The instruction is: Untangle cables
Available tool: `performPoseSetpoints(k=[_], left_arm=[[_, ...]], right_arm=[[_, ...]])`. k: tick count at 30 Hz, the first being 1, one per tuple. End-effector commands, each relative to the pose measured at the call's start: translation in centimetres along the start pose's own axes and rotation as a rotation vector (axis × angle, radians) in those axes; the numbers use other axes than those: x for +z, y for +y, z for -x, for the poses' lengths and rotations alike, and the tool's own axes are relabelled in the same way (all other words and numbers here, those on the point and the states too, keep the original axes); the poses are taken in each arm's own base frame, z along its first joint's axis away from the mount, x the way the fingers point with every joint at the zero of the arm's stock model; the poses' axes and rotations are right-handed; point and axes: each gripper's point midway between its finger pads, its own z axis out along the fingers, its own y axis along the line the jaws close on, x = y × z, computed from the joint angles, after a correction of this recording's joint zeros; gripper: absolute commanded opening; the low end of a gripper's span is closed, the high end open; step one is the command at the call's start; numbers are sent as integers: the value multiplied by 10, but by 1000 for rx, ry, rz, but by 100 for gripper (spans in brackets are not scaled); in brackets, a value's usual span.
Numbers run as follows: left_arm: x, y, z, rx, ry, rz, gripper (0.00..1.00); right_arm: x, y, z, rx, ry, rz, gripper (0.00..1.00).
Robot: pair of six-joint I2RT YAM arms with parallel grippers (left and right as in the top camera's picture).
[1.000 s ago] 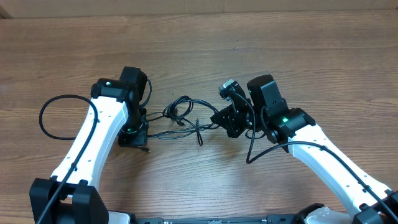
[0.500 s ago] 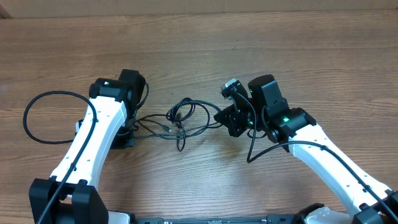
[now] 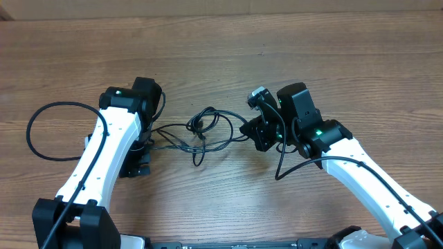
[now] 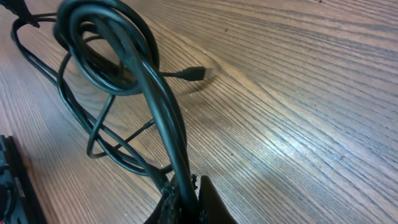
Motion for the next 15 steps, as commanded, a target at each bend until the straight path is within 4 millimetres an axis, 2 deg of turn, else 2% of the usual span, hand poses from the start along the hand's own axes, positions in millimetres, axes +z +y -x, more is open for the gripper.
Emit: performPoseSetpoints(k=[1, 9, 15], left_arm=[[-5, -4, 1, 64, 28, -22, 100], [-8, -25, -12, 390, 63, -120, 100], [-8, -26, -13, 479, 62, -127, 100]], right_arm=[[-4, -7, 9, -7, -24, -30, 4], [-4, -7, 9, -6, -23, -29, 4], [-4, -7, 9, -7, -23, -29, 4]])
